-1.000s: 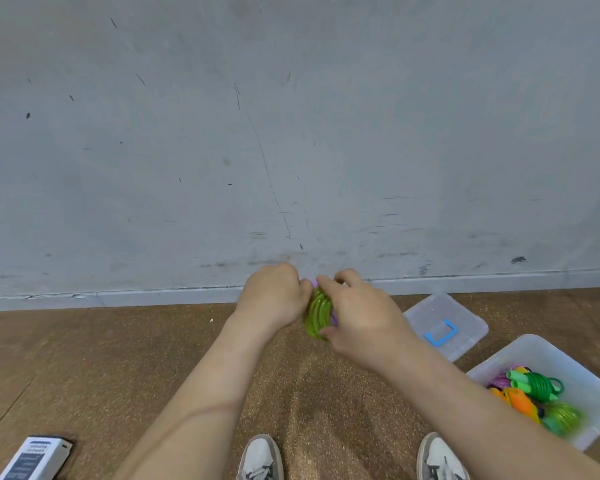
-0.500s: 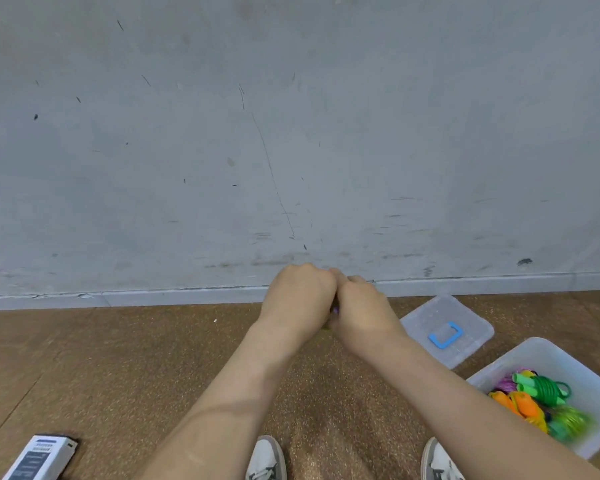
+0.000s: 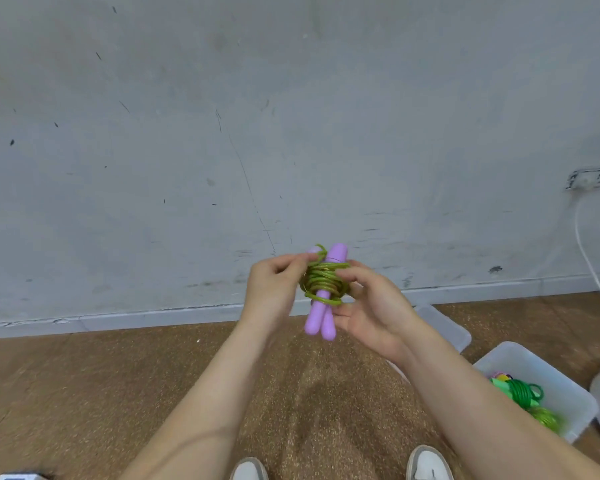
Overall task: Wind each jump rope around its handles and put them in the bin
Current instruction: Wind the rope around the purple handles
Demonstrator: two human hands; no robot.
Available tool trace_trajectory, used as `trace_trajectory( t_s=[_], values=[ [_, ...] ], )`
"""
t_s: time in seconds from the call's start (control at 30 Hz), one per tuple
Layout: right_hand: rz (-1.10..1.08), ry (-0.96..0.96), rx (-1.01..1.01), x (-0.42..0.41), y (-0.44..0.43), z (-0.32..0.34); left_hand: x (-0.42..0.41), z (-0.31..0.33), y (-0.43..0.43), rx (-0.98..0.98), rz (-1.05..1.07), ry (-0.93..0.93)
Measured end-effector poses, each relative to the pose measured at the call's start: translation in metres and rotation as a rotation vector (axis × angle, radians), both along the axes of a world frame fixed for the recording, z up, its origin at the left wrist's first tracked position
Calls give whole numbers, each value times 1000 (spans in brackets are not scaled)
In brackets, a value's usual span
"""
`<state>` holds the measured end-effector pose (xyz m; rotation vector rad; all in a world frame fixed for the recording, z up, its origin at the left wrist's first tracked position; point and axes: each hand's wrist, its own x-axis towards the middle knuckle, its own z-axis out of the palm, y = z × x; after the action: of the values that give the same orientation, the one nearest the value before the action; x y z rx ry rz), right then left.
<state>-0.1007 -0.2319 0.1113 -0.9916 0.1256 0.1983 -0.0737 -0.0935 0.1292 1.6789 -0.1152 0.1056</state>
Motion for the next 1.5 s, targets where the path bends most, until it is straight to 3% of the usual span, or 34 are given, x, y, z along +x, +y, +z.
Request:
trace_trajectory(
  t_s=[0.1, 0.2, 0.27, 0.37, 0.47, 0.53, 0.6, 0.7, 0.83, 0.97, 1.07, 1.2, 1.5],
  values=[
    [-14, -21, -97, -6, -10, 2, 1, -6, 1, 29, -52, 17],
    [-118, -89, -311, -16, -13, 4, -4, -12, -10, 305, -66, -124],
    [-188, -86, -480, -21, -15, 7, -10, -4, -18, 337, -54, -96],
    [-258, -99, -815, -30, -21, 14, -29, 16, -25, 226, -182, 75],
    [-295, -261, -1119, -46, -21, 26, -49, 24, -35, 122, -388, 239],
    [-264, -403, -1382, -55, -18, 32, -56, 19, -44, -11, -319, 270],
    [-190, -536, -1586, -62, -15, 31, -57, 14, -51, -286, -164, 359],
    [-58, -610, -1425, -66, -21, 24, -55, 4, -55, -637, -17, 417],
    [-71, -251, -991, -57, -52, 25, -53, -7, -67, -698, -108, 377],
    [75, -17, -840, -52, -93, 26, -50, -11, -87, -560, -444, 415],
    [137, 30, -694, -51, -121, 20, -40, -30, -106, -270, -598, 451],
    [65, 77, -646, -50, -160, -15, -27, -62, -139, 71, -696, 567],
    [-130, 242, -608, -42, -257, -112, -21, -151, -243, 14, -743, 755]
  ],
)
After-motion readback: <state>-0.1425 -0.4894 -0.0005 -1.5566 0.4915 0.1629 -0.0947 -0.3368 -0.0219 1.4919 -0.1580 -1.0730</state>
